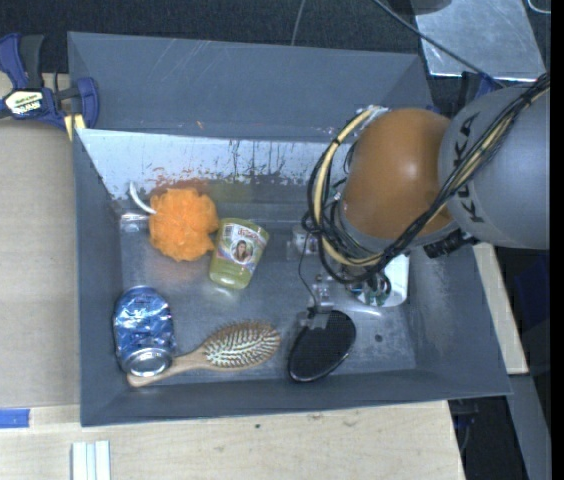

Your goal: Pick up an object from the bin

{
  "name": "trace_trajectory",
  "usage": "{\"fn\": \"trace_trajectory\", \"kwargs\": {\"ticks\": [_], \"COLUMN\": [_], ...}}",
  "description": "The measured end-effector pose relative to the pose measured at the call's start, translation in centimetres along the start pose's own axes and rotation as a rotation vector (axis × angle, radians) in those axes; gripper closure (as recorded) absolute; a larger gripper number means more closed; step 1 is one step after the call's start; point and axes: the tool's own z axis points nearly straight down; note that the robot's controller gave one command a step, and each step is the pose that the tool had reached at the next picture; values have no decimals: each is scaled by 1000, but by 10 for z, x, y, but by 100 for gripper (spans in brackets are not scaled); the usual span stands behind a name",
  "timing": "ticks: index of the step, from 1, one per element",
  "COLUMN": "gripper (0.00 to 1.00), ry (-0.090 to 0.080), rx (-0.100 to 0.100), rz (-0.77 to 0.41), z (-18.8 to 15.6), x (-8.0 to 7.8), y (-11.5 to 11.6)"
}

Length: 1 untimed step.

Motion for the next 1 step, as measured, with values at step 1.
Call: {"fn": "trace_trajectory", "kwargs": {"ticks": [1], "gripper": [0], "ry": [-1], "rx": [0], "rz": [-220], "z": [25], "x": [31], "y": [18]}}
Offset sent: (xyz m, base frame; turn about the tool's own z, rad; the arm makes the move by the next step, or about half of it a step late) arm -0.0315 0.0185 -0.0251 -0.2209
